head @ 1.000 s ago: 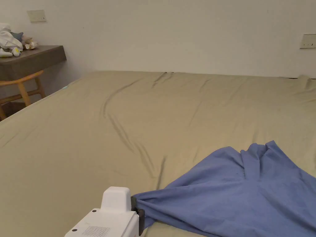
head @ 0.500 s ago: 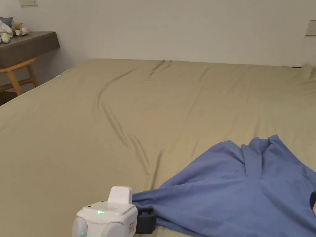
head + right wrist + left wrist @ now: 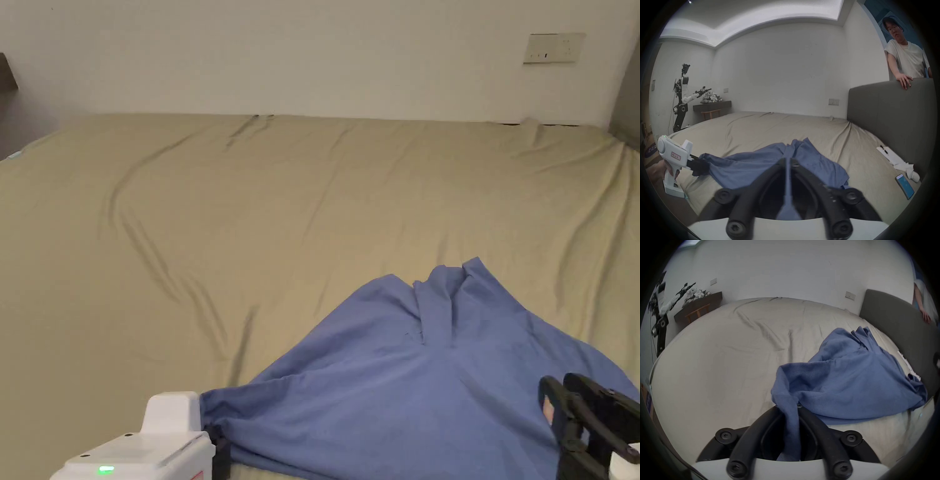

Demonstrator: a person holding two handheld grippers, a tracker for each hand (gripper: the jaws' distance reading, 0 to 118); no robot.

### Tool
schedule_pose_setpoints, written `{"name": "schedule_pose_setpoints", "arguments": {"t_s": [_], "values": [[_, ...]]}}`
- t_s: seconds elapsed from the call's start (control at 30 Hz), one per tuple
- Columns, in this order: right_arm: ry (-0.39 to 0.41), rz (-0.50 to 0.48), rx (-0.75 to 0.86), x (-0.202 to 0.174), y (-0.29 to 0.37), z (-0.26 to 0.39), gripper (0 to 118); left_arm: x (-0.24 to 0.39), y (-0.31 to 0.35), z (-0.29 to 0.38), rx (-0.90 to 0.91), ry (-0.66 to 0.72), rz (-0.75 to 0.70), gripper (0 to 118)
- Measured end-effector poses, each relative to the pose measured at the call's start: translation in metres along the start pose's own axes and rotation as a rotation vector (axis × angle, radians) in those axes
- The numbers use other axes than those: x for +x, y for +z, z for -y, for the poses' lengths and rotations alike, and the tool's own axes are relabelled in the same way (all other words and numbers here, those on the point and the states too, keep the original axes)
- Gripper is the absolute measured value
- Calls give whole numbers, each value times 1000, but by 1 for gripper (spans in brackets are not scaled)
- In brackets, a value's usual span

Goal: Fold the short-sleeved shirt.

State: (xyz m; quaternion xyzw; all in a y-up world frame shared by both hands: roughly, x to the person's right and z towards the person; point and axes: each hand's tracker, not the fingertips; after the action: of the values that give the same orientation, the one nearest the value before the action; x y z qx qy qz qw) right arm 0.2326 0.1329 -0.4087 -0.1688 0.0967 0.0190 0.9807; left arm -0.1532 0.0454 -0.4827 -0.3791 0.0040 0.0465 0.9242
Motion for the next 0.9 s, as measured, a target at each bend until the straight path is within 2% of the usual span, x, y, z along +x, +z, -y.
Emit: {"name": "schedule_pose_setpoints", "arguments": {"t_s": [0.03, 0.07, 0.13, 0.23, 0.33, 0.4, 0.53, 0.63, 0.7, 0.8, 0.9], "values": [[-23, -15, -37, 4, -6, -1, 110, -1, -1, -1, -8, 14, -4, 2], [-47, -26, -77, 10, -13, -2, 118, -3, 0, -1, -9, 24, 2, 2], [-78, -55, -100, 21, -26, -3, 118, -3, 1, -1, -7, 20, 7, 2], [-63, -11, -252, 48, -59, -19, 118, 1, 3, -2, -10, -21, -3, 2], [-71, -55, -361, 75, -103, -43, 118, 4, 4, -1, -14, -26, -6, 2], [-54, -48, -433, 90, -136, -60, 118, 5, 2, -2, -25, -24, -6, 2], [76, -16, -630, 121, -219, -81, 118, 6, 0, -2, -37, -6, -7, 2], [173, 54, -732, 129, -266, -79, 105, 8, -1, -2, -41, -7, -12, 2], [157, 68, -777, 132, -287, -71, 105, 10, -2, -2, -47, -13, -15, 2], [92, 84, -855, 137, -312, -51, 105, 12, -3, -3, -55, -29, -18, 2], [88, 89, -887, 150, -332, -35, 107, 10, -5, -5, -65, -21, -11, 2]]}}
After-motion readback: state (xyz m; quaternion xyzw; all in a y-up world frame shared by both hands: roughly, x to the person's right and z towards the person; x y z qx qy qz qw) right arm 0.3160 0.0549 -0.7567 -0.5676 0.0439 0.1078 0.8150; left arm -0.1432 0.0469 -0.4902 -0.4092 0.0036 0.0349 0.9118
